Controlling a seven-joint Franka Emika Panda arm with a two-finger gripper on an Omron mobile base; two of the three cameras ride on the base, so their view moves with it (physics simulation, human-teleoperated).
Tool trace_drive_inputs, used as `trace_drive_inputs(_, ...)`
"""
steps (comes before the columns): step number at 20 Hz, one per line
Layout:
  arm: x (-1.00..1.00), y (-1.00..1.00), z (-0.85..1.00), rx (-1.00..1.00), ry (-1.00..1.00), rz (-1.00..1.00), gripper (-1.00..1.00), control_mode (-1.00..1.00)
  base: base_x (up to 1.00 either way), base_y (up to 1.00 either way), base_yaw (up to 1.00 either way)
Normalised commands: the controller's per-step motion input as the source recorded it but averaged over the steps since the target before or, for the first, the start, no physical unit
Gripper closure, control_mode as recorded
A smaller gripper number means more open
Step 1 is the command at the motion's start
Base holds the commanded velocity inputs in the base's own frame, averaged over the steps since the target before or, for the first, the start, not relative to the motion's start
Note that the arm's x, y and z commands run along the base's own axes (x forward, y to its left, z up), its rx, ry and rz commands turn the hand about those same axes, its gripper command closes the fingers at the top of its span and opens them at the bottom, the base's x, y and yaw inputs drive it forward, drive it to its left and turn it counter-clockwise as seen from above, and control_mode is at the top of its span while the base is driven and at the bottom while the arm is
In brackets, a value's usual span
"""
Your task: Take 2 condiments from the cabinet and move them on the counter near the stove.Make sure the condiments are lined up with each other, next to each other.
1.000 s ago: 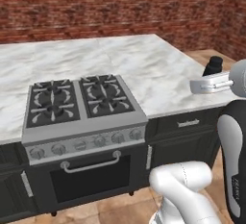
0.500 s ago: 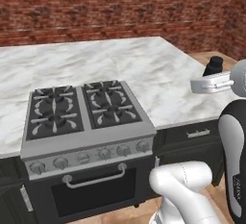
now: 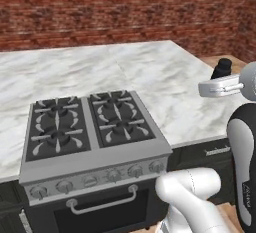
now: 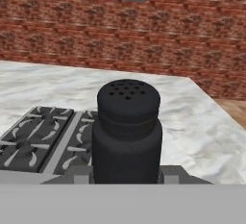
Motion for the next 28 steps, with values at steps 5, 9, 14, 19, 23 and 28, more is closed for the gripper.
trace_drive_inputs(5,0.00,0.00,0.00,0.00,0.00,0.00,1.00,1.00,0.42,0.17,0.01)
trace_drive_inputs(9,0.00,0.00,0.00,0.00,0.00,0.00,1.00,1.00,0.33,0.09,0.02)
trace_drive_inputs(14,0.00,0.00,-0.02,0.00,0.01,0.00,1.00,-1.00,0.00,0.00,0.00)
trace_drive_inputs(19,0.09,0.00,-0.42,-0.05,0.04,0.10,1.00,-1.00,0.00,0.00,0.00)
trace_drive_inputs(23,0.20,-0.09,-0.49,-0.08,0.05,0.32,1.00,-1.00,0.00,0.00,0.00)
trace_drive_inputs(28,0.34,-0.28,-0.42,-0.01,0.07,0.38,1.00,-1.00,0.00,0.00,0.00)
